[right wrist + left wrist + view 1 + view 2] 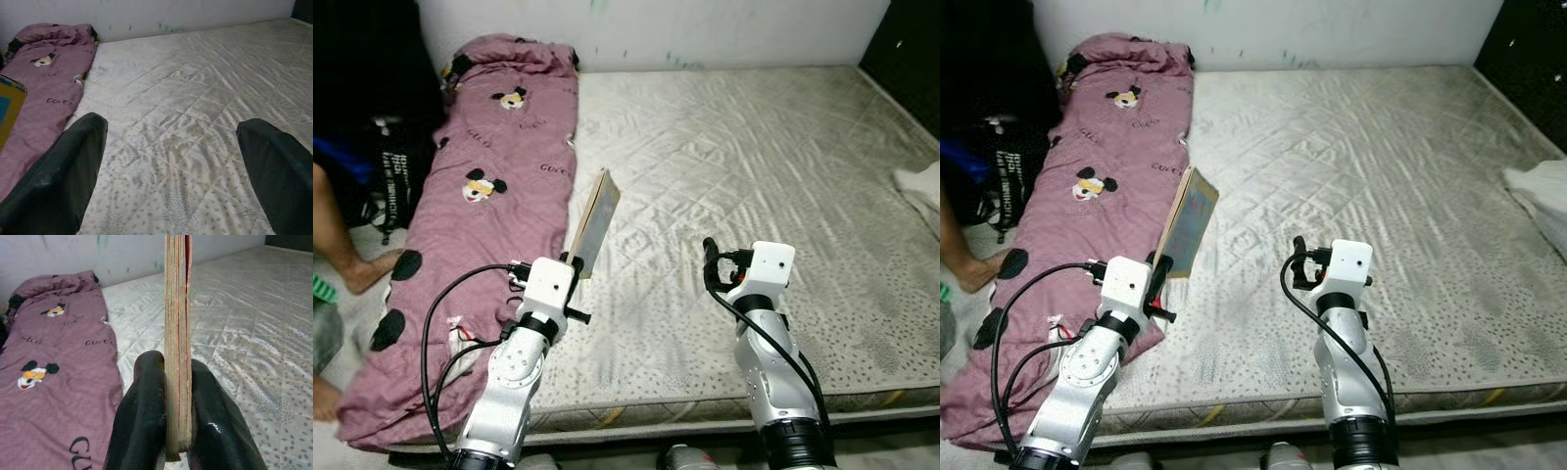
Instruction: Clean up the room
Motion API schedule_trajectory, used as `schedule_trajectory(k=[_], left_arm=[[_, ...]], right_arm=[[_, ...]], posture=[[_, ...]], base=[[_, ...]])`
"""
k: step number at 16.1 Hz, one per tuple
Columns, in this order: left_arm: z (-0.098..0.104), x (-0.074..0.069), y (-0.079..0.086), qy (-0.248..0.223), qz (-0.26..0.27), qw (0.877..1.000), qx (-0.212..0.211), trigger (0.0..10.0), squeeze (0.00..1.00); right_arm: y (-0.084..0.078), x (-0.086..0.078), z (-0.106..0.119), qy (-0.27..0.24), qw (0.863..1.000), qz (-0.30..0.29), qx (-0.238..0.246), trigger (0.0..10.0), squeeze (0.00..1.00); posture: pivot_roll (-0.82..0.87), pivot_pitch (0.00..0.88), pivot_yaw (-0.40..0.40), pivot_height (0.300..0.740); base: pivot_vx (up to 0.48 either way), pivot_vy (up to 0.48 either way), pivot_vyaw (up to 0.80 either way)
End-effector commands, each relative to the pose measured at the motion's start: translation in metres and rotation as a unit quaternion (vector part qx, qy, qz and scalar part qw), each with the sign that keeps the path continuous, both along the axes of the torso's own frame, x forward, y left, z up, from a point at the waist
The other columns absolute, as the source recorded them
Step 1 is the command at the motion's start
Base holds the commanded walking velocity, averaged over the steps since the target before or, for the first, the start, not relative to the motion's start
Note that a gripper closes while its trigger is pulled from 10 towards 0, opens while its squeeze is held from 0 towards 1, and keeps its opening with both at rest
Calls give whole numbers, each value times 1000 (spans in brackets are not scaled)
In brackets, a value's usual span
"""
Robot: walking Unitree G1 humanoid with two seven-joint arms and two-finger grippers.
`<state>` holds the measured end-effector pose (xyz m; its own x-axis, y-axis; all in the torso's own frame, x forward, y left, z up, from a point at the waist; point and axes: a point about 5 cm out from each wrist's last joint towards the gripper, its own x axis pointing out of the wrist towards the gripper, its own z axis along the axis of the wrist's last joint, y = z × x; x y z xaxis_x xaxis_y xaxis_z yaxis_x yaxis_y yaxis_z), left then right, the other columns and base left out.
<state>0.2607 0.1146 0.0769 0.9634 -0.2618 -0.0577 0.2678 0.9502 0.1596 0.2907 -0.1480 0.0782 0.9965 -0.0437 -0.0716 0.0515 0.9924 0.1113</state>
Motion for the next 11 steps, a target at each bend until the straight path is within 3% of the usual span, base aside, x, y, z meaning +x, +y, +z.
schedule_trajectory(k=[1, 7, 11], left_arm=[[8, 1, 2, -20, 6, 1000, -11, 10000, 0], [8, 1, 0, -18, 7, 1000, -10, 10000, 0], [7, 1, 0, -16, 9, 1000, -11, 10000, 0]], right_arm=[[3, -1, -1, 4, 1000, 7, 0, 10000, 0], [3, -1, -2, 7, 1000, 9, -2, 10000, 0], [2, -1, -1, 7, 1000, 7, -2, 10000, 0]], posture=[[25, 38, 18, 740], [25, 43, 14, 740], [23, 48, 13, 740]], base=[[0, 0, 0], [0, 0, 0], [-294, 0, 0]])
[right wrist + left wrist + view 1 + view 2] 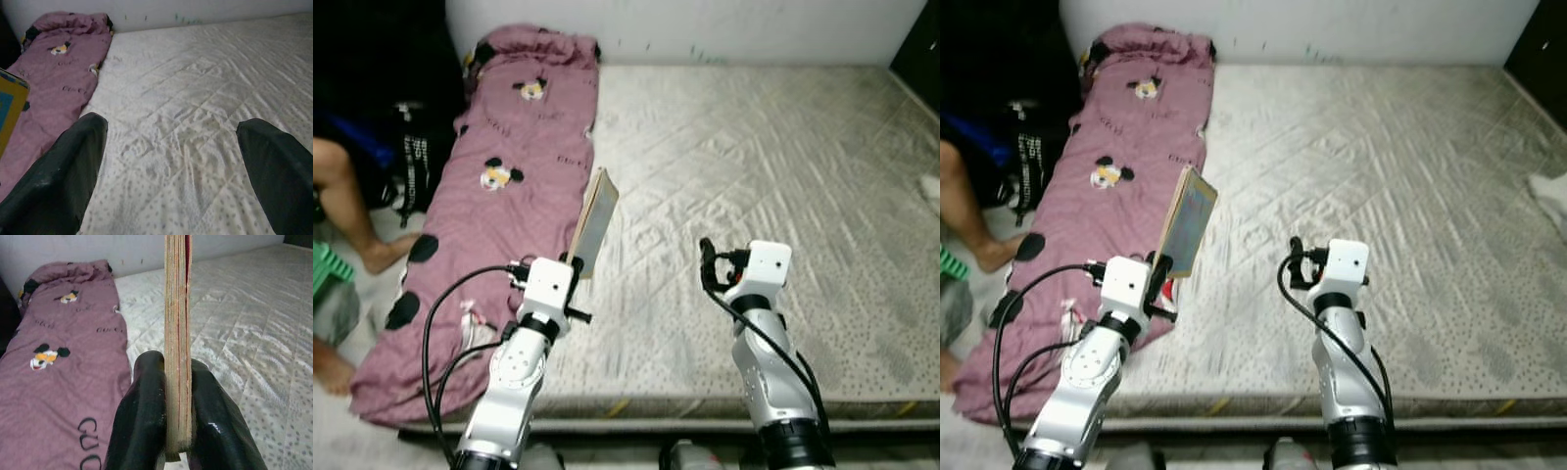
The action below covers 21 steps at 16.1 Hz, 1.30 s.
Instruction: Clean up the room
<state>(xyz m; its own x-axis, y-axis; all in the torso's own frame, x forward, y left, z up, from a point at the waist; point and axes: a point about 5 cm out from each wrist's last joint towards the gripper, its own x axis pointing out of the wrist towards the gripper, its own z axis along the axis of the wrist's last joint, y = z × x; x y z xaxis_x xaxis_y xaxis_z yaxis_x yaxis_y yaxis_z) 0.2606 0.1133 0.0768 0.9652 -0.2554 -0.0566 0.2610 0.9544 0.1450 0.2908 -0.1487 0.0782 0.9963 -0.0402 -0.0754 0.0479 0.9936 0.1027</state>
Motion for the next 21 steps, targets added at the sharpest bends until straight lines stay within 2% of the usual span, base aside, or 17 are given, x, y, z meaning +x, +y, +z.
schedule_trajectory(k=[1, 4, 11, 19, 21], left_arm=[[7, 1, 1, -17, 6, 1000, -4, 10000, 0], [7, 1, 1, -16, 8, 1000, -5, 10000, 0], [11, 1, 4, -28, 16, 999, -27, 10000, 0], [12, -1, 7, -33, 29, 999, -18, 10000, 0], [13, -1, 14, -40, 20, 999, 8, 10000, 0]], right_arm=[[3, -2, -1, 5, 1000, 6, 2, 10000, 0], [2, -2, -1, 5, 1000, 6, 1, 10000, 0], [2, -1, -2, 8, 1000, 10, -1, 10000, 0], [2, -3, -4, 13, 1000, 9, 3, 10000, 0], [2, -4, -4, 13, 1000, 7, 3, 10000, 0]], posture=[[23, 48, 12, 740], [24, 48, 10, 740], [23, 46, 9, 740], [23, 48, 10, 740], [23, 50, 13, 740]], base=[[-292, 0, 0], [-290, 0, 0], [0, 0, 0], [0, 0, -73], [0, 0, -216]])
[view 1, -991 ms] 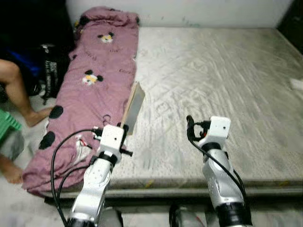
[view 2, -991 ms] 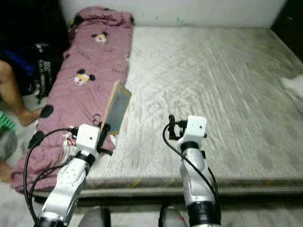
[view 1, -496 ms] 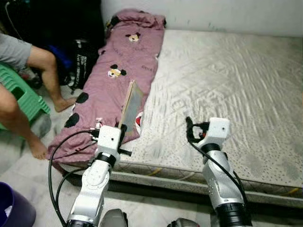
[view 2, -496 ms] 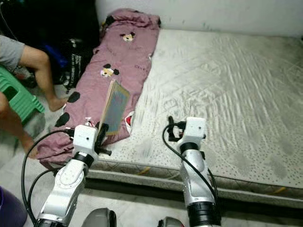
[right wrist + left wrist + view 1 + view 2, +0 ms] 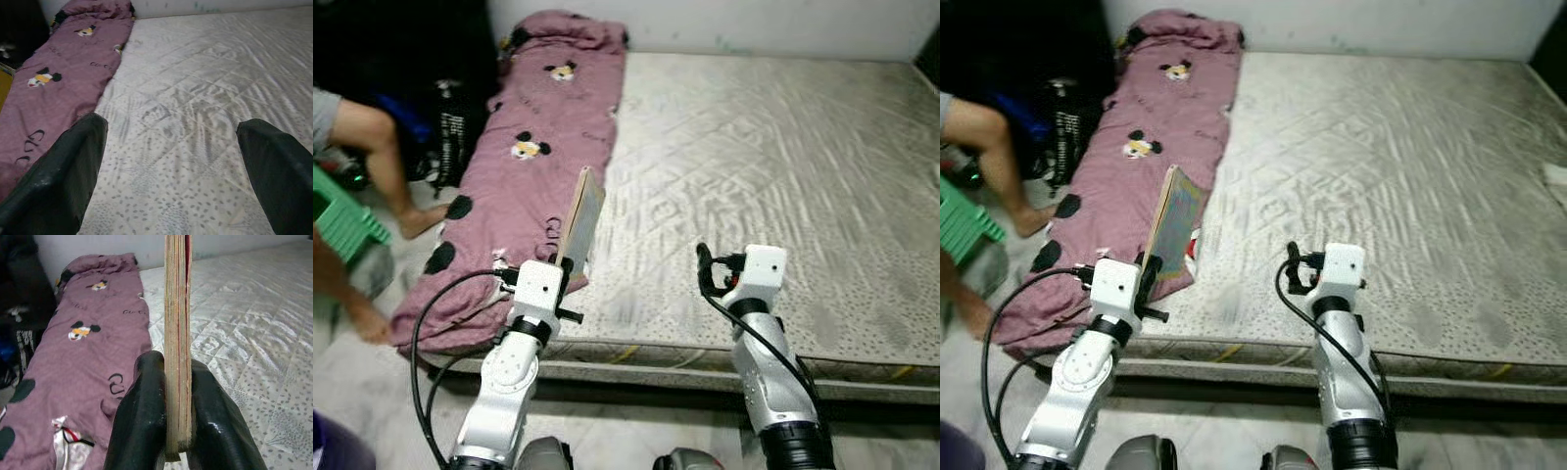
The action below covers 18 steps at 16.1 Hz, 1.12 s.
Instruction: Clean up the room
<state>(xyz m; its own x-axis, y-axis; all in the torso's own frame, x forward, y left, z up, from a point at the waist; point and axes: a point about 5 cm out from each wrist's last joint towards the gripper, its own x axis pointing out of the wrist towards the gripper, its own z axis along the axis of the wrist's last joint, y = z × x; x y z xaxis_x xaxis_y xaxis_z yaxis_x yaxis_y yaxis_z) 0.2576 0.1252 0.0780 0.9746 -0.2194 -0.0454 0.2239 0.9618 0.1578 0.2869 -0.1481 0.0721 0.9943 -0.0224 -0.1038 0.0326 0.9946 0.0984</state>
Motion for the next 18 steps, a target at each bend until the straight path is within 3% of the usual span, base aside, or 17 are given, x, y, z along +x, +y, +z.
schedule_trajectory(k=[1, 6, 18], left_arm=[[11, 2, 5, -20, -7, 1000, -5, 10000, 0], [11, 2, 0, -15, -11, 1000, -20, 10000, 0], [11, 3, -3, -12, -20, 999, -26, 10000, 0]], right_arm=[[1, 0, 1, -1, 1000, -2, 4, 10000, 0], [1, 1, 1, 3, 1000, -3, 5, 10000, 0], [1, 3, 2, 1, 1000, -3, 3, 10000, 0]], posture=[[24, 51, 13, 740], [22, 53, 10, 740], [22, 50, 9, 740]], base=[[0, 0, 0], [0, 0, -581], [0, 0, 0]])
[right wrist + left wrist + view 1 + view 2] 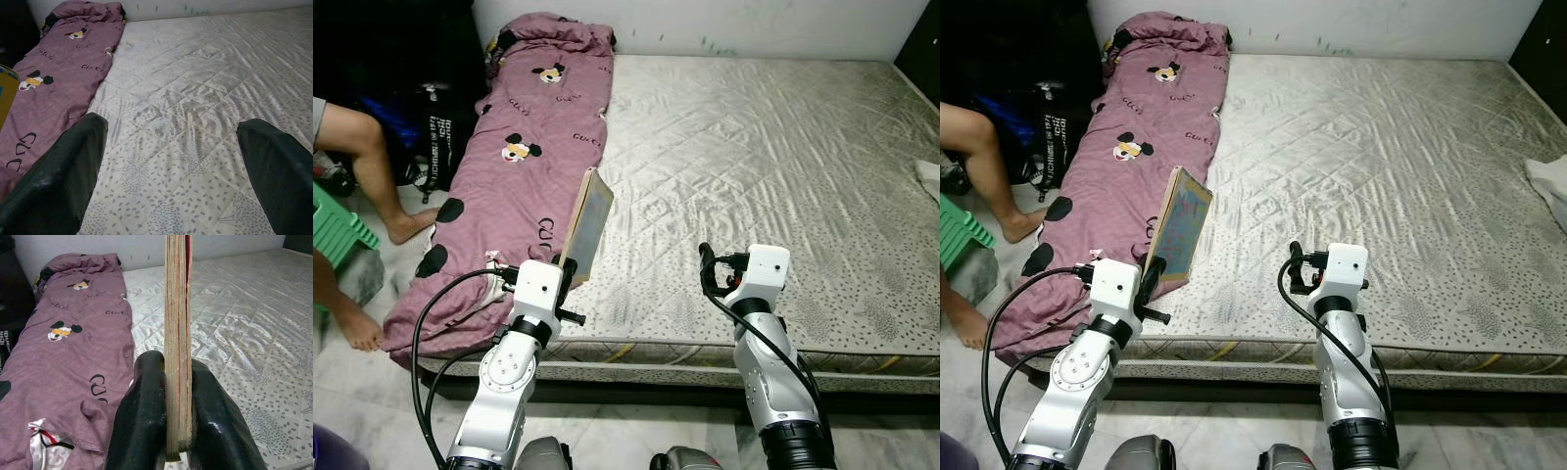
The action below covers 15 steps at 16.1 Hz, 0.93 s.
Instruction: Clean up the room
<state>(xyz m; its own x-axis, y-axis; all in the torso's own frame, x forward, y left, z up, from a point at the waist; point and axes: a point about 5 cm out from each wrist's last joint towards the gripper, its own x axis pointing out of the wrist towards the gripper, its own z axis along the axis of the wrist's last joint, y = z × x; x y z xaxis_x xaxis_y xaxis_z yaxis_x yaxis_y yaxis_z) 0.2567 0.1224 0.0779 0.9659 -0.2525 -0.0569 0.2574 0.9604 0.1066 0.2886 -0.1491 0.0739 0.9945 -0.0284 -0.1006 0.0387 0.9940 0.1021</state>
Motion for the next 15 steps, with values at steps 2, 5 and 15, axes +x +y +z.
schedule_trajectory(k=[2, 5, 15], left_arm=[[10, 3, 1, -22, -3, 1000, -1, 10000, 0], [10, 3, 2, -22, -2, 1000, 0, 10000, 0], [10, 3, 0, -23, -4, 1000, -2, 10000, 0]], right_arm=[[2, 1, 0, 2, 1000, 1, 1, 10000, 0], [2, 1, 0, 2, 1000, 1, 1, 10000, 0], [1, 1, 0, 3, 1000, 1, -2, 10000, 0]], posture=[[24, 50, 9, 740], [24, 51, 9, 740], [20, 52, 11, 740]], base=[[0, 0, 0], [0, -272, 0], [0, -282, 0]])
